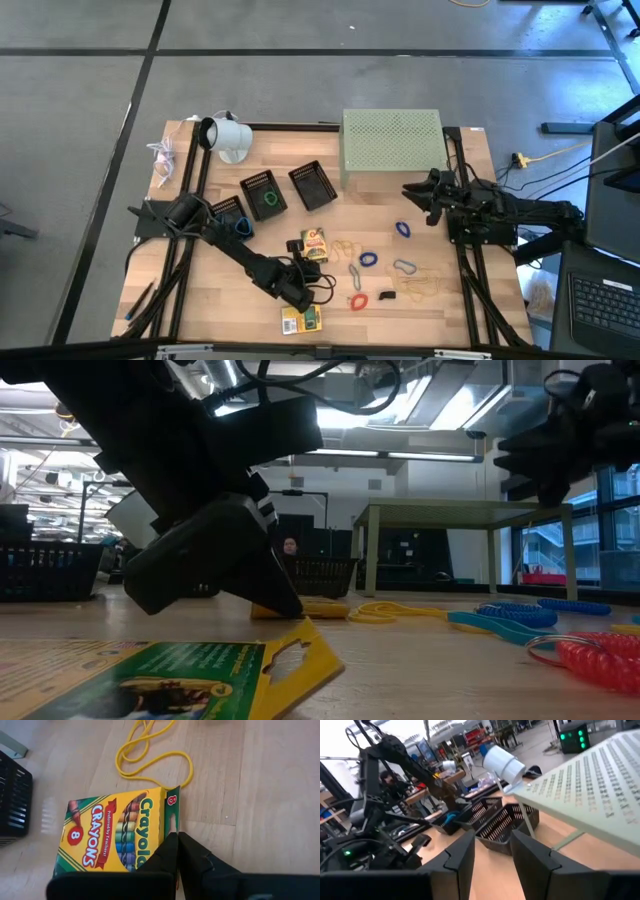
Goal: Pick & Place Office Desk Supplies
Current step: Put the crayon pack into the right black basket
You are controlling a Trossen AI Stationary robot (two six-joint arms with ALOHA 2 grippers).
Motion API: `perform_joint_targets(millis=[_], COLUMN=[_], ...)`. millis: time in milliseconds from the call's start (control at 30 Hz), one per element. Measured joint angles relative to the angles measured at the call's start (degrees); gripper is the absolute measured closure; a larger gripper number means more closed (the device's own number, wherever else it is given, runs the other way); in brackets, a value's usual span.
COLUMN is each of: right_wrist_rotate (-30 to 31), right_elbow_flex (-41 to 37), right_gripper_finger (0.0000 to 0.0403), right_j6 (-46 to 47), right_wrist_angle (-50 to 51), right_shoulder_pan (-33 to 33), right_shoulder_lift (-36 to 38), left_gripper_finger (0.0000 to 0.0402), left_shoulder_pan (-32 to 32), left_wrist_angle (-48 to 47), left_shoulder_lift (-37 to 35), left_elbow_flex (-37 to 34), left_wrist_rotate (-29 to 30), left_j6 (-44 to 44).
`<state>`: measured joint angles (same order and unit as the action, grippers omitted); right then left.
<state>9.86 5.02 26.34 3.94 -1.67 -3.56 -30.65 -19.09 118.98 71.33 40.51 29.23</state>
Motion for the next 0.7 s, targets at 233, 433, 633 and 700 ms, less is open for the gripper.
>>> perform_joint_targets(millis=[233, 433, 633, 700], right_wrist_rotate=[-0.29, -0.47, -0.95, -2.38], right_elbow_flex=[-0.02, -0.02, -0.02, -0.02], right_gripper_finger=[0.0272, 0.0272, 0.0272, 0.0272], right_j6=[-1.25, -2.37, -2.39, -2.39], right_wrist_angle=[-10.01, -18.69, -30.03, -34.21], right_shoulder_pan=[0.00, 0.00, 0.00, 0.00], right_shoulder_lift=[-12.34, -22.66, -32.83, -36.12], left_gripper_finger=[0.0399, 0.0399, 0.0399, 0.0399], left_shoulder_pan=[0.13, 0.16, 0.28, 0.37], left_wrist_angle=[1.55, 1.57, 1.59, 1.59], left_shoulder_lift=[0.00, -0.04, -0.09, -0.09], left_elbow_flex=[0.04, 0.04, 0.04, 0.04], left_wrist_rotate=[0.38, 0.48, 0.49, 0.50], left_j6=[0.04, 0.04, 0.03, 0.02])
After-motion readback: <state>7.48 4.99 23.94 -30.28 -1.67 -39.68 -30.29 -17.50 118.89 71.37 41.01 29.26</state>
